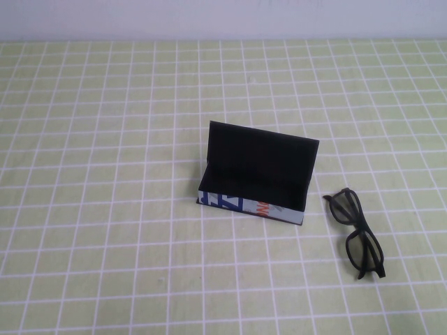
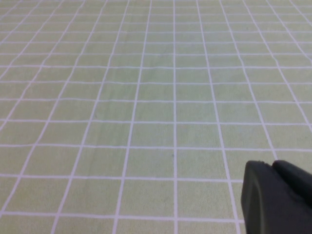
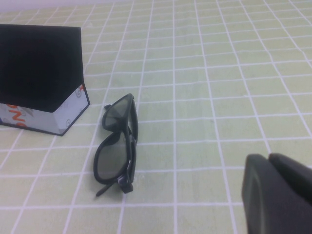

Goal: Take glasses out of glasses case

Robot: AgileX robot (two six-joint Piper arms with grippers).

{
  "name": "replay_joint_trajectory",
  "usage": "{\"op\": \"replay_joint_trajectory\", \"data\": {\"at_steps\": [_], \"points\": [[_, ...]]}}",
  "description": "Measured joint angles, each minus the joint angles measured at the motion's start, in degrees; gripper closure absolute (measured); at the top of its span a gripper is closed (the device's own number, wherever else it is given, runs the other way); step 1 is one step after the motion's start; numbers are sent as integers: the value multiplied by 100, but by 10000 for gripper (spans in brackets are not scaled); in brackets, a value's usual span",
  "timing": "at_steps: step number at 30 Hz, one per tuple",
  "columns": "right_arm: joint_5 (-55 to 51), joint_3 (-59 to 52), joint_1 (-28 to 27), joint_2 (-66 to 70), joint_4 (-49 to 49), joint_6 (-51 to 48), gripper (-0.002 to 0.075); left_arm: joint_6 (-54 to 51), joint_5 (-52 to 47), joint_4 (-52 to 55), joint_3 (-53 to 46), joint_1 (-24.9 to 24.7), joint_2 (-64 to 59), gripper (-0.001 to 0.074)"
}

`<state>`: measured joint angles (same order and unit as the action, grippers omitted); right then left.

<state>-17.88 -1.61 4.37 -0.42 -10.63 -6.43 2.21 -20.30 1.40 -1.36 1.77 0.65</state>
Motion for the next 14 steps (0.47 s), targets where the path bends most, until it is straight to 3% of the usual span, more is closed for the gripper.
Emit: {"op": "replay_joint_trajectory", "data": {"at_steps": [14], "points": [[0,0,0,0,0,0,743,44,-10,0,0,0,0,739]]}}
